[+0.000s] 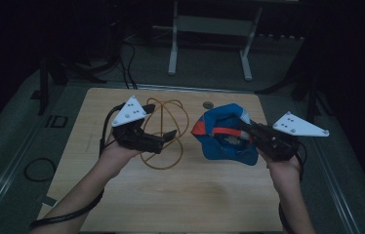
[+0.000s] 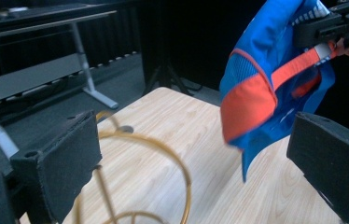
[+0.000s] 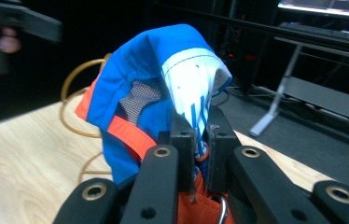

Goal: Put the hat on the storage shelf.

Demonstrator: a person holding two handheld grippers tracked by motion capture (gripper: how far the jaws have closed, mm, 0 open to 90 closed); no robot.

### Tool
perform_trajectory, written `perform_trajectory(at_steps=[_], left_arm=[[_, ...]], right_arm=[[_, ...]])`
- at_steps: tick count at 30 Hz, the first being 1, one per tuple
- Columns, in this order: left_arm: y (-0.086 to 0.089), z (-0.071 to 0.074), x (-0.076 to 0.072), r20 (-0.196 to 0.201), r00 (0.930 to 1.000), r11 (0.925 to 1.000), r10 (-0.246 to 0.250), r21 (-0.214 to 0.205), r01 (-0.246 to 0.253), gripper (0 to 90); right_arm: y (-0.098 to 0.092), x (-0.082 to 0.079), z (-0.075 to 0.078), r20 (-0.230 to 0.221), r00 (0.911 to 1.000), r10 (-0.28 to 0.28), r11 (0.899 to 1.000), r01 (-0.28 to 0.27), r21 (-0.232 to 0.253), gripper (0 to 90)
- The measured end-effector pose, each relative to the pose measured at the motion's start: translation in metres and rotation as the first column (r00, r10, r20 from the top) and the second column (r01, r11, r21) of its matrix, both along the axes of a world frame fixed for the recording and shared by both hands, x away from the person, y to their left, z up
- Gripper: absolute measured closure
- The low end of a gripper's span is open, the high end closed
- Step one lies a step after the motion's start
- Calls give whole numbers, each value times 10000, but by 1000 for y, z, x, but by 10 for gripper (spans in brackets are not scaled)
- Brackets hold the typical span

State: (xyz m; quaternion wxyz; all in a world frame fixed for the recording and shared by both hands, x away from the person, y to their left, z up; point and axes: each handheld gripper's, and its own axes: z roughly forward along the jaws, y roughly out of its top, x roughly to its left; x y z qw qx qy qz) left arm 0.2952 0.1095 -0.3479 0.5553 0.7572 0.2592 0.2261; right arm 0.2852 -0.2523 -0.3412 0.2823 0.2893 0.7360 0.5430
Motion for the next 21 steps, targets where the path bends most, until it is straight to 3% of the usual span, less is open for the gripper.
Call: perform_trajectory(at_steps=[6,13,14,15,16,20,21], left_arm=[[-30,10,9,-9,9980,9979,-633,153,633,43],[-62,15,16,-208,9911,9907,-1317,309,1323,59],[-72,14,17,-304,9854,9847,-1677,438,1689,105],[-72,14,17,-304,9854,9847,-1677,438,1689,143],[-79,12,18,-490,9804,9794,-1908,572,1934,149],[-94,7,20,-762,9786,9754,-1913,967,1982,166],[-97,6,20,-789,9793,9744,-1865,1125,1946,211]], right_arm=[[6,-9,-1,135,9997,200,9997,-199,-129,844],[14,-14,-4,105,9983,574,9982,-572,-188,844],[16,-14,-5,48,9978,662,9977,-661,-142,844],[16,-14,-6,67,9976,684,9975,-682,-160,844],[16,-15,-7,73,9975,699,9974,-698,-168,844],[17,-16,-9,45,9970,771,9969,-770,-140,844],[17,-16,-10,40,9969,782,9969,-782,-127,844]])
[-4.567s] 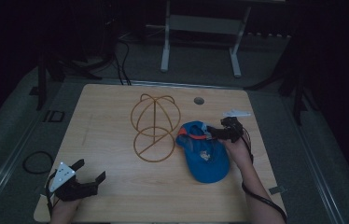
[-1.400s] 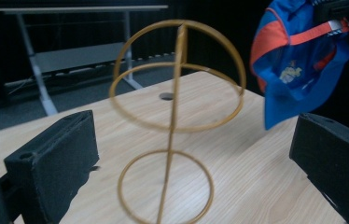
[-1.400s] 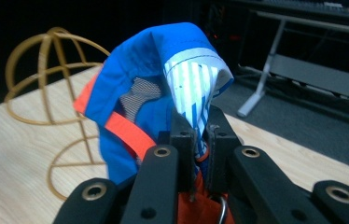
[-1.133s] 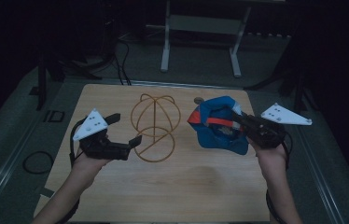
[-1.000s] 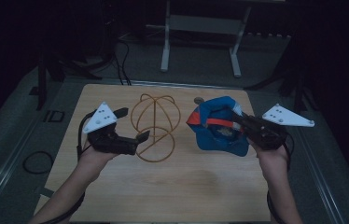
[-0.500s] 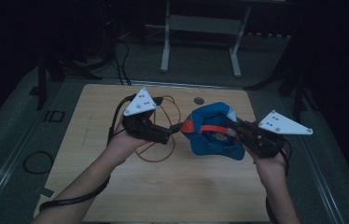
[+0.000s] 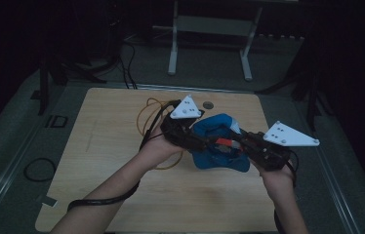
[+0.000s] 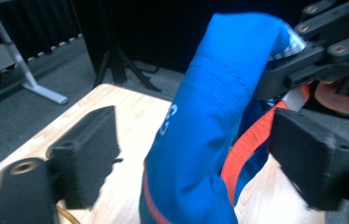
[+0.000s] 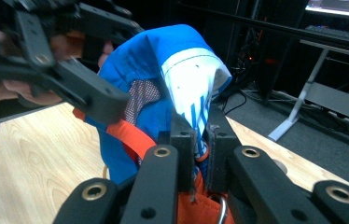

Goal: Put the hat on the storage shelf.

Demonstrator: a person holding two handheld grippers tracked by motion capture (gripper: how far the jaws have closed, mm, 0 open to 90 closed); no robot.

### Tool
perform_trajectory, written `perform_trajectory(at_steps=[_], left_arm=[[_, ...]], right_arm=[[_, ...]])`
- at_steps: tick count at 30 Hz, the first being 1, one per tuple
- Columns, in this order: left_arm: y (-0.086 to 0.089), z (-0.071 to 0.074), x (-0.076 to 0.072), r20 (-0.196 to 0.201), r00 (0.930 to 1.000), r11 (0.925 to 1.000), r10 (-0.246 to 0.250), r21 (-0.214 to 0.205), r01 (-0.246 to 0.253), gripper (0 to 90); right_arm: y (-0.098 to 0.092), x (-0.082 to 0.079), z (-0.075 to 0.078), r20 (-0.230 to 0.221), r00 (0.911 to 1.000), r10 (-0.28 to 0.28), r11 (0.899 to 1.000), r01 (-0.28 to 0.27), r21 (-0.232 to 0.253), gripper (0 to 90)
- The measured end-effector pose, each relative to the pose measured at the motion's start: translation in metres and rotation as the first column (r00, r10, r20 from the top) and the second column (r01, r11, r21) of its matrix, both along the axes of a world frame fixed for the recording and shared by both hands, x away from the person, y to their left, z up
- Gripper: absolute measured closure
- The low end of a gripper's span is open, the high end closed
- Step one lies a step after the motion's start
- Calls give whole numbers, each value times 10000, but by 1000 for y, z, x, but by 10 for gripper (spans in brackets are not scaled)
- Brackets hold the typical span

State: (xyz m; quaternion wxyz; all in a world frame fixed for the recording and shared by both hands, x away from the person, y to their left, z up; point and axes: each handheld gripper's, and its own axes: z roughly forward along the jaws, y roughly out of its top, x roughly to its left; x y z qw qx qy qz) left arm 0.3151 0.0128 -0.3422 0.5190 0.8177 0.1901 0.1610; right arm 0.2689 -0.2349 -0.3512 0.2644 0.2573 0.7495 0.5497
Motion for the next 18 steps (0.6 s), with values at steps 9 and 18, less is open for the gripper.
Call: perform_trajectory(at_steps=[9,18], left_arm=[[-19,-7,0,-275,9993,9963,-236,816,258,531],[-35,-13,-2,105,9994,9905,-320,1342,304,883]], right_arm=[[-3,-4,-5,19,9999,-133,9999,133,-99,844],[-10,-8,-12,-61,9995,-308,9995,307,-40,844]])
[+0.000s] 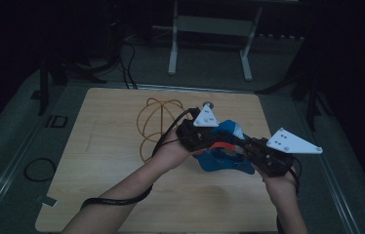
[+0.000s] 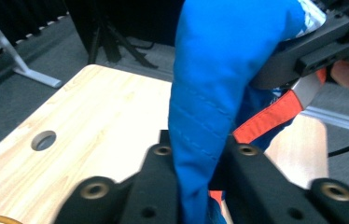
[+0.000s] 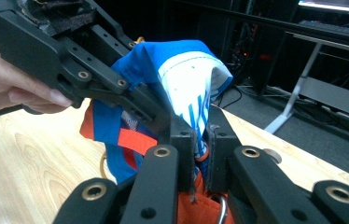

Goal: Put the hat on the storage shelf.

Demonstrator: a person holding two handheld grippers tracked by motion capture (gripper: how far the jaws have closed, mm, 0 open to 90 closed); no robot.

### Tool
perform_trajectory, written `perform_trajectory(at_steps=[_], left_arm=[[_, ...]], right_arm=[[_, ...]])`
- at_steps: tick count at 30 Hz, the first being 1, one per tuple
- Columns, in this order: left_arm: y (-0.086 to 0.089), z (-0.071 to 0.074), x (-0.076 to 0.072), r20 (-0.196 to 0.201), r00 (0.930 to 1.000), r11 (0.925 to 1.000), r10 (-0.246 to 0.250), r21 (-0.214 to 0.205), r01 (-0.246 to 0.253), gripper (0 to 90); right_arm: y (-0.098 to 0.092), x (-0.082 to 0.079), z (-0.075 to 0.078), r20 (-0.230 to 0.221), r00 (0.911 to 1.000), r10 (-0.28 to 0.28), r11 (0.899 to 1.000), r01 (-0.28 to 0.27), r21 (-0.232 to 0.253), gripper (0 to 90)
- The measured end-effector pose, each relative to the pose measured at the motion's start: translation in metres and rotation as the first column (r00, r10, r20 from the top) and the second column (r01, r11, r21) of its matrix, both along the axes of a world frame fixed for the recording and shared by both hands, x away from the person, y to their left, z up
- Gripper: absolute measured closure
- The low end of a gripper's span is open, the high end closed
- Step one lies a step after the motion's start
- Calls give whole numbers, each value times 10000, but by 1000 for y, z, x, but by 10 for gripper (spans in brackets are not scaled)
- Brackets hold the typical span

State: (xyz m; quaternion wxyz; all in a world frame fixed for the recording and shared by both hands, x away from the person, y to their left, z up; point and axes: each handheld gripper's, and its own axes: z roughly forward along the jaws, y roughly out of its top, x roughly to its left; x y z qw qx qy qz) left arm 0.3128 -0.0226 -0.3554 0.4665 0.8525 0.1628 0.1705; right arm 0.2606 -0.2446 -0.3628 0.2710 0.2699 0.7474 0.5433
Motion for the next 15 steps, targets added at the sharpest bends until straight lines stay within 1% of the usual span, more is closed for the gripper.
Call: perform_trajectory(at_steps=[1,3,4,5,6,7,8,9,10,11,12,13,14,15], left_arm=[[-2,0,-1,152,9999,9999,64,123,-66,887],[-3,-1,-1,184,9998,9999,81,149,-84,891],[-5,-1,-2,420,9991,9997,96,221,-106,892],[-6,0,-2,523,9986,9997,81,241,-94,892],[-6,1,-3,732,9973,9992,111,363,-138,893],[-6,1,-3,732,9973,9992,111,363,-138,893],[-7,2,-3,913,9958,9993,100,337,-132,893],[-7,2,-3,913,9958,9993,100,337,-132,893],[-8,4,-4,1073,9941,9993,154,326,-190,893],[-8,6,-4,1254,9918,9992,244,274,-281,893],[-8,8,-4,1311,9910,9994,261,200,-290,893],[-8,8,-5,1530,9877,9991,333,220,-370,894],[-8,8,-5,1530,9877,9991,333,220,-370,894],[-8,10,-6,1720,9845,9993,354,79,-373,894]], right_arm=[[-1,0,-1,-28,10000,-1,10000,1,-4,844],[-2,0,-2,-53,10000,-13,10000,13,17,844],[-4,0,-2,-89,10000,-41,10000,42,22,843],[-5,0,-2,-146,9999,-14,10000,15,85,842],[-7,-1,-2,-156,9999,8,9999,-6,110,840],[-8,-1,-1,-145,9999,5,9999,-3,140,835],[-9,-2,0,-151,9999,23,9999,-20,163,830],[-10,-4,1,-131,9999,52,9998,-49,218,823],[-10,-4,1,-131,9999,52,9998,-49,218,823],[-12,-7,2,-125,9999,97,9996,-94,262,794],[-13,-9,3,-119,9998,138,9993,-134,340,774],[-13,-11,4,-123,9998,166,9990,-160,419,755],[-13,-11,4,-123,9998,166,9990,-160,419,755],[-15,-16,5,-84,9996,260,9986,-256,467,695]])
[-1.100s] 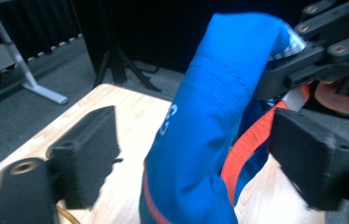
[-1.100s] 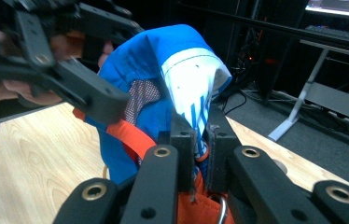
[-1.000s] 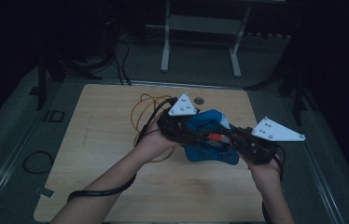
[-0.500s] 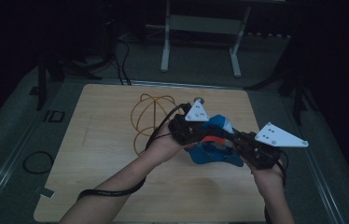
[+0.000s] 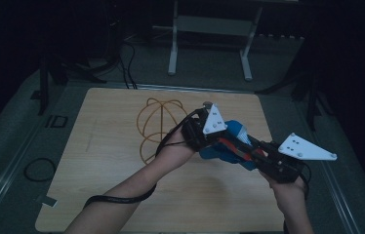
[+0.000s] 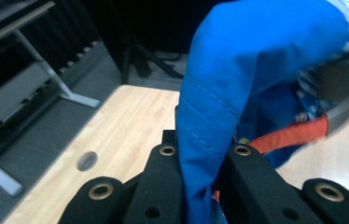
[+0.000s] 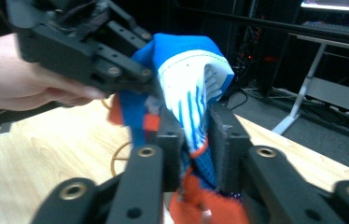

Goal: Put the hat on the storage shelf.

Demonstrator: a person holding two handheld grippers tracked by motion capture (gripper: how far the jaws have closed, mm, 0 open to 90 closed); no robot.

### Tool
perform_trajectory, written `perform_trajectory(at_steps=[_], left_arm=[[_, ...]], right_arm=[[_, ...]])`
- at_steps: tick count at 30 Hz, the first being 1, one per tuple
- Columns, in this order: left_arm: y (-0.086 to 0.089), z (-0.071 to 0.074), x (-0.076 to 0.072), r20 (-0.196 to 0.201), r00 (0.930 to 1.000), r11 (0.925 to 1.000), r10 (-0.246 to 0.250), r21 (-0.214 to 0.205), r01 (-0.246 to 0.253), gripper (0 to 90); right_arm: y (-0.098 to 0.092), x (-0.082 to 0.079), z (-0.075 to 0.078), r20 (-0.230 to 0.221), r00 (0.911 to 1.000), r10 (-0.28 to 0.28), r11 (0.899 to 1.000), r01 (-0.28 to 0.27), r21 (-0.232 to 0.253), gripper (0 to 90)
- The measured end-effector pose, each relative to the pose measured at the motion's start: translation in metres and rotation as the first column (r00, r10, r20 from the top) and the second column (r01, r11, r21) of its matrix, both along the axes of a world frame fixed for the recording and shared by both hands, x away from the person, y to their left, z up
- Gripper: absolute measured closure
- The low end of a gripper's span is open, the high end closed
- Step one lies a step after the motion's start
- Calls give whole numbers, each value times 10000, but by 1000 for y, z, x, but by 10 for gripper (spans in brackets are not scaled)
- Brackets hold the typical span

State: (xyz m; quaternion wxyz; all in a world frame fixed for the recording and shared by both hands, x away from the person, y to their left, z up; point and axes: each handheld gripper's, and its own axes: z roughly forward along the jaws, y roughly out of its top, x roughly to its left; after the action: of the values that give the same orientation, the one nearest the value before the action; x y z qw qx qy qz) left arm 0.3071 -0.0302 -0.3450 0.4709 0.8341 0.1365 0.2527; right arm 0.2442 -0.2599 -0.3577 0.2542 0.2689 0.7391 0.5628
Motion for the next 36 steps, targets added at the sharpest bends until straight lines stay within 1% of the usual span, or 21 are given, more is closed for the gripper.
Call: perform_trajectory(at_steps=[3,5,6,7,9,12,15,16,18,19,21,23,24,26,28,30,32,33,34,35,36], left_arm=[[0,2,-1,367,9987,9993,358,109,-362,894],[5,3,-2,854,9963,9996,-70,-283,94,893],[5,3,-2,854,9963,9996,-70,-283,94,893],[8,3,-4,1402,9901,9992,-41,-398,98,893],[13,3,-5,1903,9811,9974,-338,-558,452,892],[22,6,-4,2181,9751,9927,-394,-1028,631,892],[29,8,-3,2225,9742,9893,-387,-1288,688,892],[37,8,-1,2179,9737,9811,-666,-1632,1036,892],[43,7,-1,2365,9686,9768,-769,-1768,1208,892],[47,6,1,2316,9652,9644,-1214,-2026,1699,892],[52,4,3,2374,9568,9502,-1679,-2195,2212,891],[57,1,5,2339,9488,9309,-2125,-2467,2693,891],[59,1,7,2068,9470,9174,-2460,-2656,2963,890],[62,-2,10,1964,9386,8933,-2837,-3016,3332,890],[64,-6,12,1826,9245,8624,-3345,-3363,3784,890],[66,-9,13,1785,9045,8294,-3872,-3611,4263,890],[66,-11,13,1800,8919,8109,-4148,-3716,4521,890],[66,-11,13,1800,8919,8109,-4148,-3716,4521,890],[66,-14,12,1822,8762,7868,-4461,-3867,4810,889],[66,-14,12,1822,8762,7868,-4461,-3867,4810,889],[66,-15,11,1779,8524,7514,-4918,-4079,5187,890]], right_arm=[[-2,-6,2,-3,9996,272,9993,-272,249,640],[-4,-16,5,221,9987,455,9983,-462,344,564],[-4,-16,5,221,9987,455,9983,-462,344,564],[-7,-20,8,291,9983,500,9979,-511,395,517],[-10,-23,10,372,9980,518,9972,-537,517,474],[-17,-27,14,525,9973,506,9964,-540,649,409],[-21,-29,17,655,9962,572,9966,-609,559,324],[-23,-30,18,739,9958,537,9964,-584,619,311],[-25,-32,20,836,9951,522,9974,-561,443,327],[-25,-32,21,820,9949,579,9974,-611,372,332],[-24,-30,21,710,9952,677,9972,-697,257,363],[-22,-27,19,560,9940,934,9952,-949,244,369],[-20,-25,18,474,9934,1046,9939,-1061,304,370],[-15,-24,15,519,9924,1117,9935,-1126,137,390],[-10,-22,13,493,9889,1403,9897,-1415,223,422],[-6,-20,12,319,9886,1471,9889,-1476,152,435],[-1,-18,11,177,9839,1779,9839,-1782,136,451],[1,-18,11,71,9805,1965,9805,-1965,33,451],[3,-19,11,95,9783,2069,9783,-2069,-62,451],[4,-21,11,230,9787,2042,9789,-2039,-120,451],[6,-22,12,330,9791,2005,9796,-2001,-174,451]])
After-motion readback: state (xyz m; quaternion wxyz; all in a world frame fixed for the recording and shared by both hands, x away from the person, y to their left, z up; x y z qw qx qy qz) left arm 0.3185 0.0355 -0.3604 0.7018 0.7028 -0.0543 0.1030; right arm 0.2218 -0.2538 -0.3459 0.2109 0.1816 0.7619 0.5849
